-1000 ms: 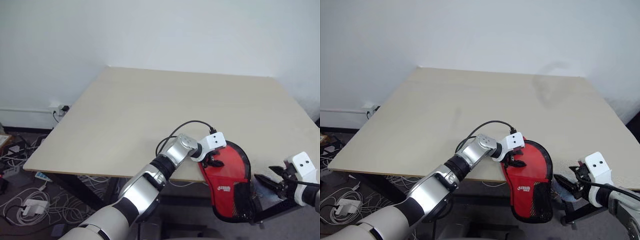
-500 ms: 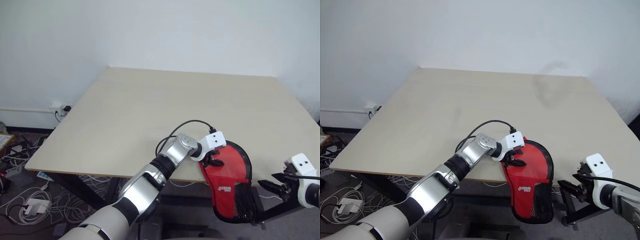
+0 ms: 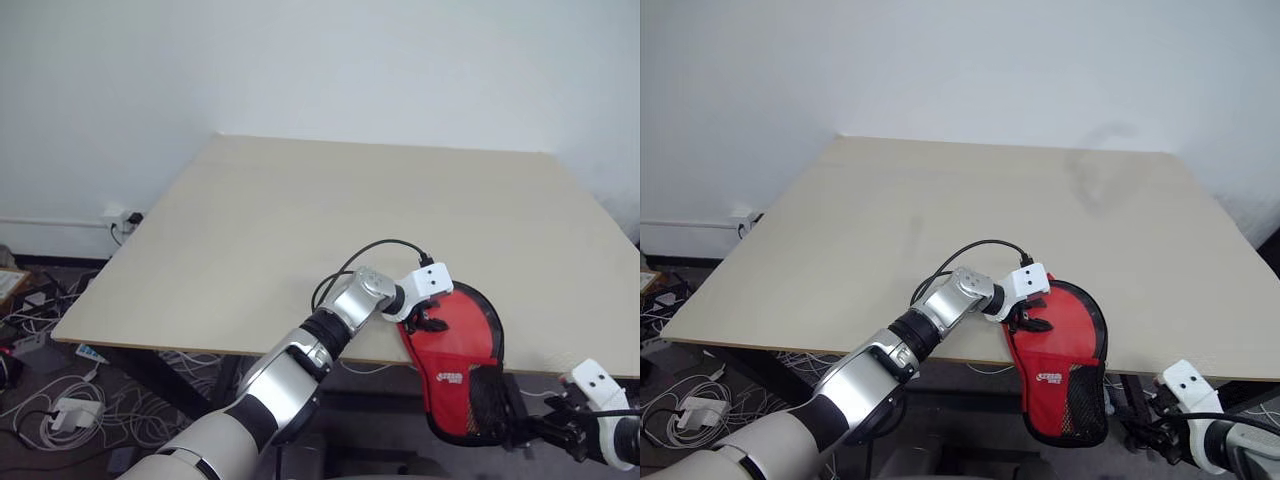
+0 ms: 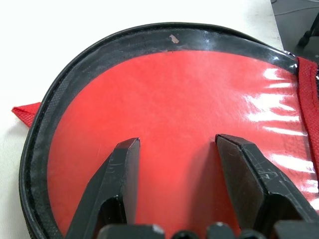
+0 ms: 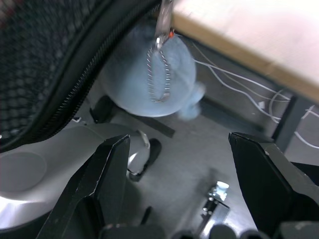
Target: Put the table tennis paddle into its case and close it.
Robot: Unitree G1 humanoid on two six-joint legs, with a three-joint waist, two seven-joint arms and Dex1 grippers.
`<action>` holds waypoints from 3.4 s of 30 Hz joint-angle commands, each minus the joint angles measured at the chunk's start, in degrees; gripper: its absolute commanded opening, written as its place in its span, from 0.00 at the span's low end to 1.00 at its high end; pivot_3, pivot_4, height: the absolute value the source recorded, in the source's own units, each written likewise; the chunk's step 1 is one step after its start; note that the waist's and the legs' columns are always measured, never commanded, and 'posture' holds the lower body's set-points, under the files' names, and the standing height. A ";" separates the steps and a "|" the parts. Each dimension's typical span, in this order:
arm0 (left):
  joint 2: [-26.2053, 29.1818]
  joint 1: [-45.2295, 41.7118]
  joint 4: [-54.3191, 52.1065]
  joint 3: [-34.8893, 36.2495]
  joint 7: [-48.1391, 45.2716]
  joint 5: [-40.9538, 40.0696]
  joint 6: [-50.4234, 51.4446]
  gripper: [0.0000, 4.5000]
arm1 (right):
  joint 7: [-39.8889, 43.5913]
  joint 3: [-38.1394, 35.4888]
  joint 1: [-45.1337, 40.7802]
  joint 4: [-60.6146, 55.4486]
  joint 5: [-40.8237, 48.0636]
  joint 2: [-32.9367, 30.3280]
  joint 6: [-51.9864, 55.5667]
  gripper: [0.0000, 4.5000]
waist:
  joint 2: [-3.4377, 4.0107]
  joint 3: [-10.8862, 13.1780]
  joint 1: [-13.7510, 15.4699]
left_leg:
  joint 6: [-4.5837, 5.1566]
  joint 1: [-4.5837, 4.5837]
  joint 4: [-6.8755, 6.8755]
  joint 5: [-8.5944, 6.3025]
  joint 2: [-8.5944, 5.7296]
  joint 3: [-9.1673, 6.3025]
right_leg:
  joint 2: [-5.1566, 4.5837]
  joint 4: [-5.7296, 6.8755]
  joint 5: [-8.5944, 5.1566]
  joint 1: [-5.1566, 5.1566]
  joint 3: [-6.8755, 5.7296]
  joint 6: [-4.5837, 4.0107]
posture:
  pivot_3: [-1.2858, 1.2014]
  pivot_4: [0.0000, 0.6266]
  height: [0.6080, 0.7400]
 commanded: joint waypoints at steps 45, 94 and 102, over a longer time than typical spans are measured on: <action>-0.25 2.40 -3.11 -2.44 -1.36 2.02 5.03 0.56 | -6.86 11.73 -14.44 10.85 -7.31 5.80 -4.95 0.13 | 0.36 -0.02 0.03 | -0.01 -0.01 0.00 0.00 -0.05 -0.01 | 0.02 0.04 0.05 -0.02 -0.01 0.09 | 0.52 0.00 0.81; -2.44 2.85 -1.76 -2.99 -0.12 1.45 4.52 0.56 | 19.34 4.29 16.53 -11.84 -16.53 -14.25 -23.99 0.12 | 0.22 0.04 0.52 | -0.01 0.00 0.04 -0.02 -0.09 -0.07 | -0.02 0.01 -0.15 0.07 -0.06 0.25 | 0.52 0.00 0.81; -2.08 2.41 -1.09 -2.50 0.02 1.24 4.20 0.56 | 19.49 -0.92 11.22 -8.71 -14.27 -12.32 -18.89 0.48 | 0.15 0.05 0.52 | -0.01 0.00 0.07 -0.02 -0.08 -0.07 | -0.02 0.01 -0.15 0.09 -0.06 0.25 | 0.52 0.00 0.81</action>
